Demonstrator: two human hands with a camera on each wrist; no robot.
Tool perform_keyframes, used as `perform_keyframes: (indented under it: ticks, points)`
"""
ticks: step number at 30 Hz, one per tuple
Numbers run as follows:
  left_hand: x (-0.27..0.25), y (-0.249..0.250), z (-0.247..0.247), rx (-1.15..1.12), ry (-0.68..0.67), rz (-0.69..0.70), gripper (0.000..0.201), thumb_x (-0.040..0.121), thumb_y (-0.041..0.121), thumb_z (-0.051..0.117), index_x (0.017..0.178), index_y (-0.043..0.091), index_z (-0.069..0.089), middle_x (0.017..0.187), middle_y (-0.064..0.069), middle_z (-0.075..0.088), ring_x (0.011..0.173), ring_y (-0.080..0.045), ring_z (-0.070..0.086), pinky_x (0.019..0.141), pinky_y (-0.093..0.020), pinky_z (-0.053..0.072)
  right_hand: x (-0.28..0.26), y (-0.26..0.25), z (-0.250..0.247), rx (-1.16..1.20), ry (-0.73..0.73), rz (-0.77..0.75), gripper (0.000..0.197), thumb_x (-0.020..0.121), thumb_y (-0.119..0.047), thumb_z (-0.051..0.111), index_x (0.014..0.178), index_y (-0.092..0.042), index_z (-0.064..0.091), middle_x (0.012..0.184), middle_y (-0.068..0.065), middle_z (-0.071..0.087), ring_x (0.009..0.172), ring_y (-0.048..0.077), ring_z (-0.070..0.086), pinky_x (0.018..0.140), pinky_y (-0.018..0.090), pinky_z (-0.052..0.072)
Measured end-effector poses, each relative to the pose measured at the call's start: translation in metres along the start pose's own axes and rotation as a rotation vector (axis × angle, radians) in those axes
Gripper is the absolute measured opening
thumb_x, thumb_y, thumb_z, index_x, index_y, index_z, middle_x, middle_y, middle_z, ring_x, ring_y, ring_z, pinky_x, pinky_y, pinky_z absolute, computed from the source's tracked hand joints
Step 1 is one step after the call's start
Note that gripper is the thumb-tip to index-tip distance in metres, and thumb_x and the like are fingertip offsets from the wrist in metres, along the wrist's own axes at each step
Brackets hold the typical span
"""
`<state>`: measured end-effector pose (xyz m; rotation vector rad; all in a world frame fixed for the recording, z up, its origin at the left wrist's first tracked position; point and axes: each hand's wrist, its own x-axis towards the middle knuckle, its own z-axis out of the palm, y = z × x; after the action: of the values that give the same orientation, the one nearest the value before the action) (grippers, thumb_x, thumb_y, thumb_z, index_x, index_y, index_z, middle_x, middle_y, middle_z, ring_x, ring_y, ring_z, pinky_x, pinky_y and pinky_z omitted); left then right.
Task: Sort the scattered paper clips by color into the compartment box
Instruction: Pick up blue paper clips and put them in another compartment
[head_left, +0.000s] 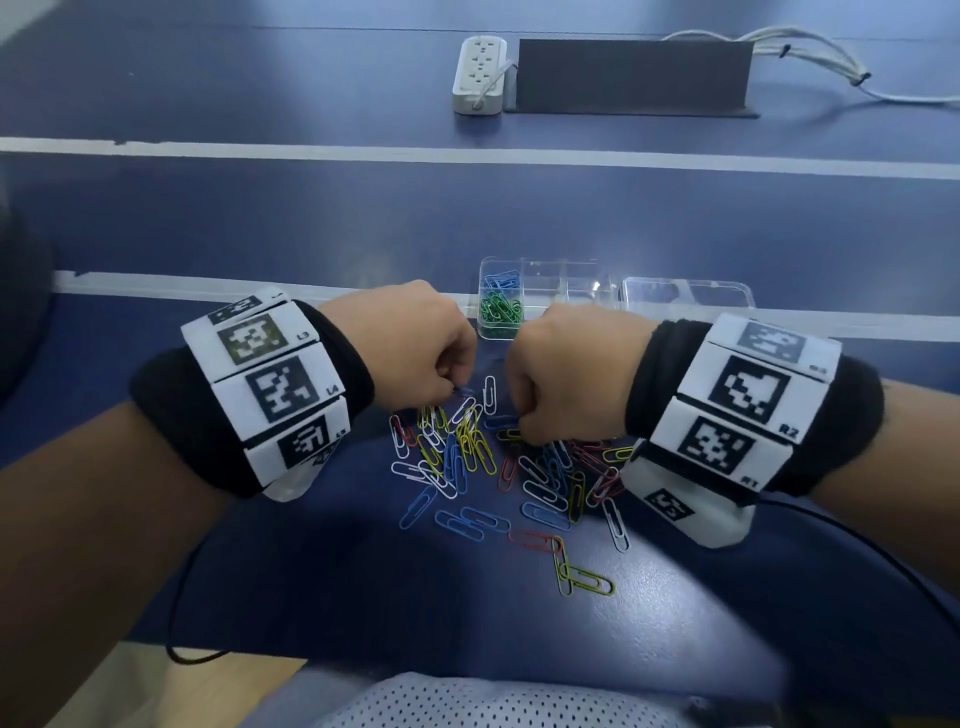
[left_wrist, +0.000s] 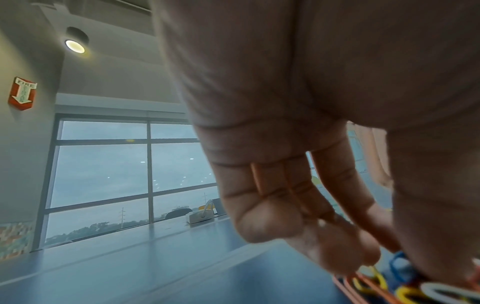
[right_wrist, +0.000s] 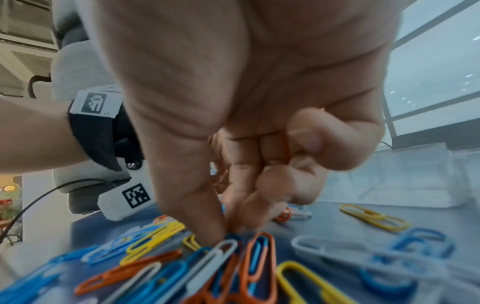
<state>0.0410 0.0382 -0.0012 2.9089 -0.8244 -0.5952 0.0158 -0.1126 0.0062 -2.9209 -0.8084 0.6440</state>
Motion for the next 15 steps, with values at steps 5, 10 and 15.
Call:
perform_keyframes:
  ticks: [5, 10, 15]
  points:
    - [-0.004, 0.001, -0.003, -0.055, -0.002, -0.009, 0.004, 0.074, 0.026, 0.064, 0.073, 0.025, 0.06, 0.073, 0.006, 0.064, 0.069, -0.011, 0.055, 0.068, -0.024, 0.047, 0.0, 0.006, 0.001, 0.144, -0.022, -0.017, 0.014, 0.074, -0.032, 0.064, 0.075, -0.019, 0.068, 0.069, -0.004, 0.065, 0.069, 0.018, 0.059, 0.065, 0.026, 0.05]
    - [-0.007, 0.0, -0.009, -0.158, 0.074, -0.009, 0.014, 0.073, 0.019, 0.067, 0.068, 0.028, 0.057, 0.056, 0.012, 0.056, 0.053, 0.003, 0.052, 0.052, -0.011, 0.037, -0.001, 0.021, -0.005, 0.477, 0.046, 0.025, 0.007, 0.068, -0.019, 0.066, 0.067, -0.021, 0.06, 0.062, -0.003, 0.061, 0.053, 0.01, 0.052, 0.059, 0.025, 0.046]
    - [-0.009, 0.007, -0.008, -0.244, 0.014, 0.064, 0.026, 0.081, 0.013, 0.054, 0.088, 0.037, 0.055, 0.068, 0.012, 0.065, 0.06, 0.004, 0.054, 0.065, -0.015, 0.044, -0.003, 0.033, -0.003, 0.866, -0.006, -0.004, 0.021, 0.073, 0.008, 0.057, 0.071, -0.013, 0.059, 0.063, 0.01, 0.057, 0.05, 0.017, 0.052, 0.053, 0.026, 0.046]
